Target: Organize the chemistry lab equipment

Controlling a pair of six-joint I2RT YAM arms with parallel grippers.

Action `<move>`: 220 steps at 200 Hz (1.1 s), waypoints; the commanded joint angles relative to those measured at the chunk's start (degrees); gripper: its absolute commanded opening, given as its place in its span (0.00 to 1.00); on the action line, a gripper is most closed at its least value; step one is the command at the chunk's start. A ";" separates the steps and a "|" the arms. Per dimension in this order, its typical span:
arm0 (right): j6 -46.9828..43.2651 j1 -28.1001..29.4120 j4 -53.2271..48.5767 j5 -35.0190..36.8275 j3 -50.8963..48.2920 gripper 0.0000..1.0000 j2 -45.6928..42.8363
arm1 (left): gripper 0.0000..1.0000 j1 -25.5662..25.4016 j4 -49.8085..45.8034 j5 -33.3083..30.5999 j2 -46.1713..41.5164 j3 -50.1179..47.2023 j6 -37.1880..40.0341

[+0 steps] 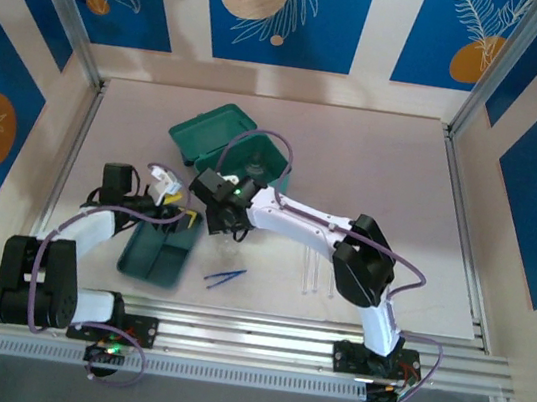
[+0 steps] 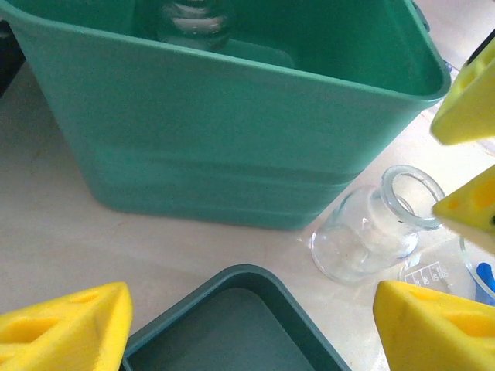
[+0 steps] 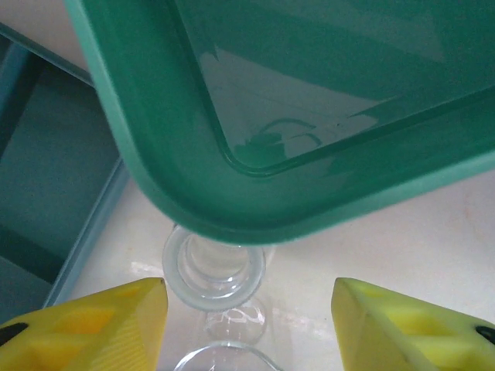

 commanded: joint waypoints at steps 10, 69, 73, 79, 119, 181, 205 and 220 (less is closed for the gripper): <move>0.49 0.18 0.07 -1.51 1.92 0.59 2.21 | 0.76 2.14 2.09 5.07 -0.92 -0.57 -1.14; 0.40 -0.15 0.17 -1.78 2.26 0.59 3.81 | 0.76 7.44 8.41 10.82 0.14 -1.17 -7.24; 0.33 -0.13 0.16 -1.86 2.36 0.59 3.90 | 0.76 7.45 8.45 10.81 0.09 -1.21 -7.22; 0.32 -0.03 0.23 -1.91 2.44 0.59 3.99 | 0.76 7.60 8.45 10.95 0.08 -1.28 -7.11; -0.23 -0.09 -0.56 -1.44 4.05 0.56 4.86 | 0.77 7.51 7.37 11.64 0.09 -1.23 -5.69; -0.91 -0.13 -1.86 -0.96 6.38 0.50 6.35 | 0.77 7.30 5.05 11.75 0.30 -0.56 -3.85; -0.85 -0.09 -2.08 -0.90 6.06 0.50 6.36 | 0.78 7.09 4.26 11.42 0.24 -0.42 -3.00; -0.65 -0.17 -2.38 -0.73 5.80 0.49 6.28 | 0.78 6.72 3.63 11.10 0.16 -0.29 -2.45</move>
